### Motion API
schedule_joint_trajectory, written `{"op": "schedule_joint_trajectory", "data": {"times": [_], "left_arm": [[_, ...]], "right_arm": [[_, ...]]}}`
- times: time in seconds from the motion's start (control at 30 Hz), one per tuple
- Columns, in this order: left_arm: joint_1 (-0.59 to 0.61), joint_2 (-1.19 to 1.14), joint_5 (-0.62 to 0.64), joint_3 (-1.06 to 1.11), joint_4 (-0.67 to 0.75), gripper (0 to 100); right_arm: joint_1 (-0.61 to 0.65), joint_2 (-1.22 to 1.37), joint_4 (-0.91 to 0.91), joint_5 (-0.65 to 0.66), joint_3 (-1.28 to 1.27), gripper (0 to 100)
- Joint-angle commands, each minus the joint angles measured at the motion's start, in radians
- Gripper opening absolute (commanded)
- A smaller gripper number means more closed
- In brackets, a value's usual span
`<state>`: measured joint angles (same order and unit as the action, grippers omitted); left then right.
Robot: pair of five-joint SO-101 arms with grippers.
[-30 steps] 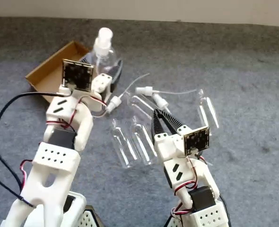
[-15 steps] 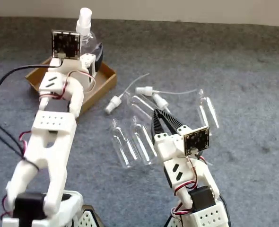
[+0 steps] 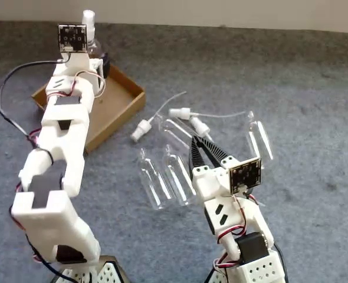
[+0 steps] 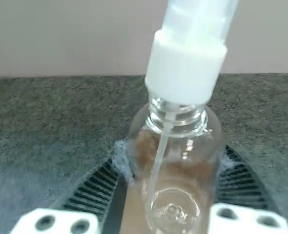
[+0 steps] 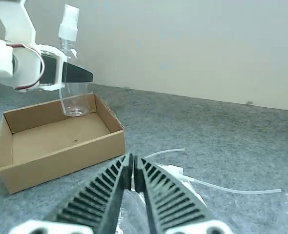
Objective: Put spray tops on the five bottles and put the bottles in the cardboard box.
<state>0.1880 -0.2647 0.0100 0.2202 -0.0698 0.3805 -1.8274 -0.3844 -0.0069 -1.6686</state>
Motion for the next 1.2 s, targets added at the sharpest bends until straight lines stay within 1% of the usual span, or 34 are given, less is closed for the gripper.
{"op": "schedule_joint_trajectory", "data": {"times": [0.0, 0.13, 0.4, 0.77, 1.0, 1.17], "left_arm": [[0.016, -0.096, -0.011, -0.156, 0.046, 15], [0.027, -0.189, -0.009, -0.168, 0.178, 15], [0.038, -0.249, -0.009, -0.168, 0.267, 15], [0.038, -0.257, -0.009, -0.168, 0.278, 15], [0.042, -0.348, -0.009, -0.223, 0.278, 15], [0.047, -0.358, -0.009, -0.214, 0.278, 15]], "right_arm": [[-0.021, -0.01, 0.028, 0.0, -0.122, 0.4], [-0.021, -0.008, 0.028, 0.0, -0.122, 0.4], [-0.021, -0.008, 0.028, 0.0, -0.122, 0.4], [-0.019, -0.01, 0.004, 0.0, -0.122, 0.4], [-0.021, -0.01, 0.004, 0.0, -0.122, 0.4], [-0.021, -0.01, 0.004, 0.0, -0.122, 0.4]]}}
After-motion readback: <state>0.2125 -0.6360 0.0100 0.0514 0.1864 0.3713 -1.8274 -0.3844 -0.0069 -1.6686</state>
